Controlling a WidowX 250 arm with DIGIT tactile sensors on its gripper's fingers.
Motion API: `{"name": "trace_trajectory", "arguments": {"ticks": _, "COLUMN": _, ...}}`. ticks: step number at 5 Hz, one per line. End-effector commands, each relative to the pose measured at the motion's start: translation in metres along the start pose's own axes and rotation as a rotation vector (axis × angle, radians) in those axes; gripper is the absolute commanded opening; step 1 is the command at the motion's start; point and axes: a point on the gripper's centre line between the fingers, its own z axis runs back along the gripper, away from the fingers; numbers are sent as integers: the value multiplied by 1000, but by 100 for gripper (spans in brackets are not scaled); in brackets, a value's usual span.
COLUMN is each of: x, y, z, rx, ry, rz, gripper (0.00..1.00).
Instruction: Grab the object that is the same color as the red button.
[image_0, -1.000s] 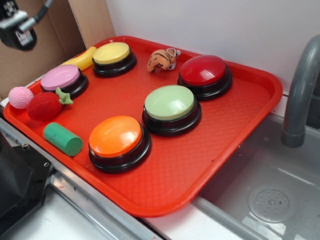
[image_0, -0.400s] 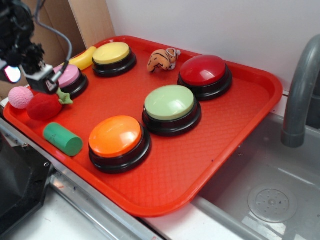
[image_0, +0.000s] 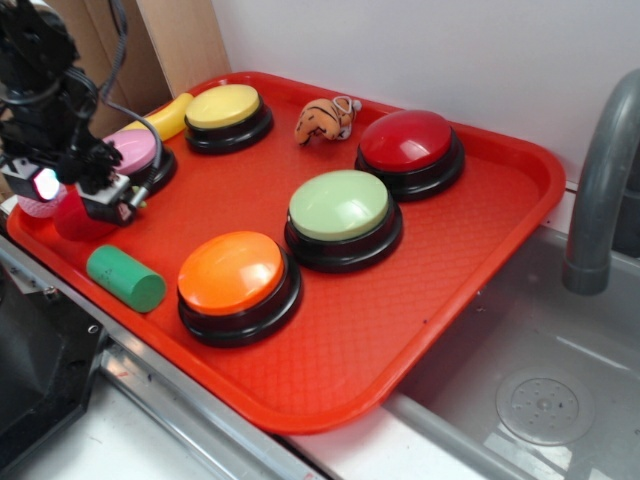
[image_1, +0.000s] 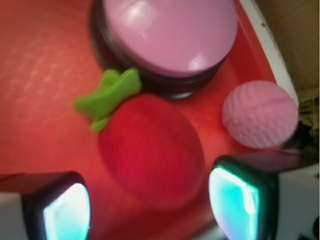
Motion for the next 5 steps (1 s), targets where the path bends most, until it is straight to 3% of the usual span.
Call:
{"name": "trace_trajectory", "arguments": {"ticks": 1, "x": 5, "y": 14, "z": -14, "rx": 34, "ry": 11, "rz": 52, "gripper": 100}}
{"name": "trace_trajectory", "arguments": {"ticks": 2, "x": 3, "y": 14, "z": -18, "rx": 35, "ry": 19, "rz": 63, "gripper": 0}}
{"name": "trace_trajectory", "arguments": {"ticks": 4, "x": 5, "y": 14, "z": -10, "rx": 9, "ry": 28, "rz": 74, "gripper": 0}}
{"name": "trace_trajectory", "arguments": {"ticks": 5, "x": 9, "y": 2, "z": 15, "rx": -71, "ry": 76, "rz": 99, "gripper": 0}}
